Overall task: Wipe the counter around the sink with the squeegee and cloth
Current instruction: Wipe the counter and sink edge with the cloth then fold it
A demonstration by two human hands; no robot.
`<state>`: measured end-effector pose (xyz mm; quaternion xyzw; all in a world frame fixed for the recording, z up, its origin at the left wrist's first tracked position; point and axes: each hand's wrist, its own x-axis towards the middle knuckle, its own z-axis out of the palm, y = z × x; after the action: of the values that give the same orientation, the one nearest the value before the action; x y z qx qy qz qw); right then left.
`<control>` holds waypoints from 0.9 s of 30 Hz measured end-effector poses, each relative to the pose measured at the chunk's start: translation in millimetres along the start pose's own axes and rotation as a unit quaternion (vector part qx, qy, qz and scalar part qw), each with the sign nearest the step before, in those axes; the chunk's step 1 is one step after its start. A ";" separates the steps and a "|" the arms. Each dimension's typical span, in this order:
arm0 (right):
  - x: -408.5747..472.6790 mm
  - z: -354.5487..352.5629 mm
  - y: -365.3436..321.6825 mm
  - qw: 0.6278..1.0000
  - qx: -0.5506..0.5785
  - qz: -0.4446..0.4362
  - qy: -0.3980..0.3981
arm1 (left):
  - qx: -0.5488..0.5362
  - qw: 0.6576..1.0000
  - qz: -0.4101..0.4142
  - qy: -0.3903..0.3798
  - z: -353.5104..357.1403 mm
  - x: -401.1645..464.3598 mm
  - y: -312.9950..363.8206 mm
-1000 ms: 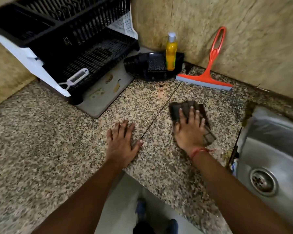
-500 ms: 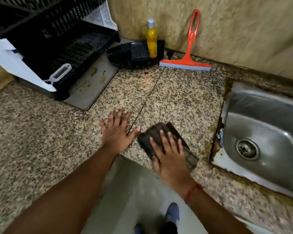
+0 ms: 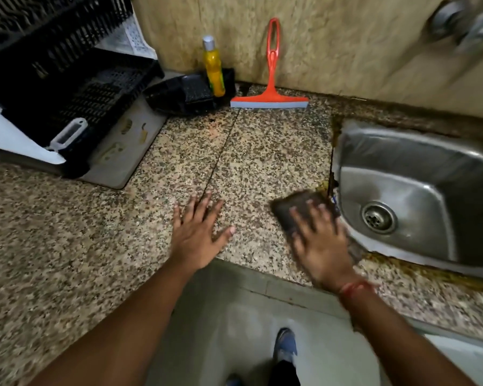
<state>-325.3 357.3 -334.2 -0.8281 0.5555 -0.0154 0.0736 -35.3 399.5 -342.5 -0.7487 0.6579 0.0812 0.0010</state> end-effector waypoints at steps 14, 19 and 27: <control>91.4 -13.5 54.9 0.993 0.075 0.086 -0.002 | -0.045 0.994 0.058 0.083 -7.2 90.7 94.1; 64.2 -13.6 53.7 0.988 0.037 -0.149 -0.023 | -0.044 0.992 -0.001 0.115 -20.5 135.2 108.7; 150.5 -10.9 94.3 0.996 0.068 -0.054 0.008 | -0.089 0.989 0.029 0.115 -32.0 218.5 134.3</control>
<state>-355.4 182.3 -345.0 -0.8497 0.5084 -0.0634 0.1243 -137.3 162.8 -323.6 -0.7304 0.6656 0.0530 -0.1437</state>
